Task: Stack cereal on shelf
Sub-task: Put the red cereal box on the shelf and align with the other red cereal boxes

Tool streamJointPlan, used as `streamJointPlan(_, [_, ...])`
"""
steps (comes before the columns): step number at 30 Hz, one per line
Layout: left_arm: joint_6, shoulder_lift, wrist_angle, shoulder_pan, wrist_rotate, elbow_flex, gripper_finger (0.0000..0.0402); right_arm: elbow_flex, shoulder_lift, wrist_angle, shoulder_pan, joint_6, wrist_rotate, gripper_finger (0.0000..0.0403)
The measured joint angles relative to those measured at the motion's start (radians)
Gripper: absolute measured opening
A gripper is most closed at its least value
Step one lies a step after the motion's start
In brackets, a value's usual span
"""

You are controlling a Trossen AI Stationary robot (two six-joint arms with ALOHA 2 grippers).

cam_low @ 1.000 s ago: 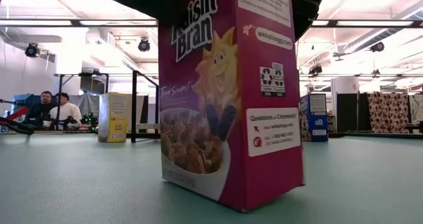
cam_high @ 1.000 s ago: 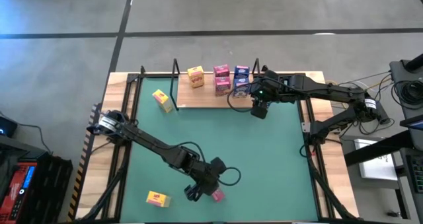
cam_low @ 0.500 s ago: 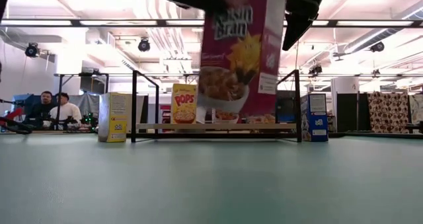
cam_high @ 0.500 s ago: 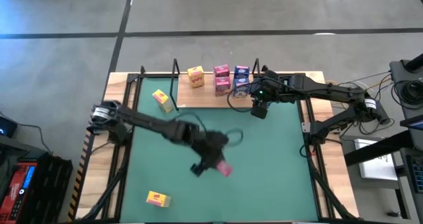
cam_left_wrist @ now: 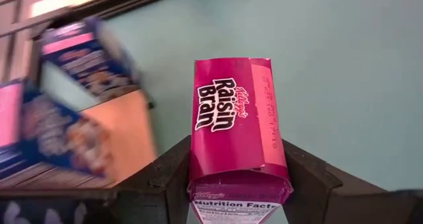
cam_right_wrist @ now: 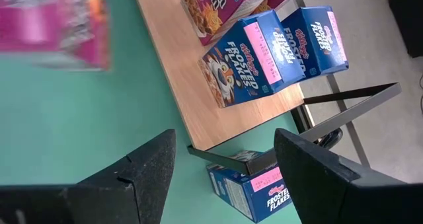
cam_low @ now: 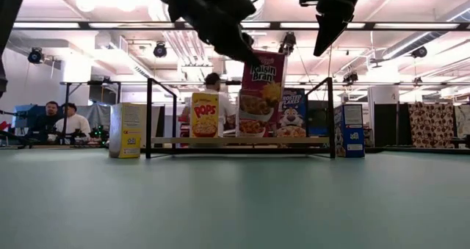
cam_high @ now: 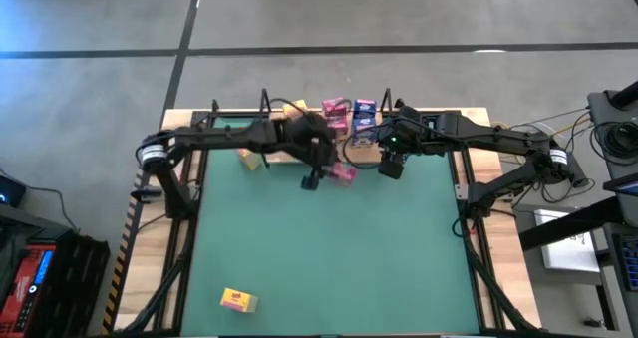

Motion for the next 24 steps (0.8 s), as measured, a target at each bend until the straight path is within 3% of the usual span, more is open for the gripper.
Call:
streamJointPlan(11, [-0.079,0.003,0.092,0.128,-0.008,-0.024,0.0164,0.0,0.0,0.0,0.0,-0.001,0.0,0.0244])
streamJointPlan(24, [-0.139,0.004,0.358,0.158,-0.055,-0.203,0.0164,0.0,0.0,0.0,0.0,-0.001,0.0,0.0244])
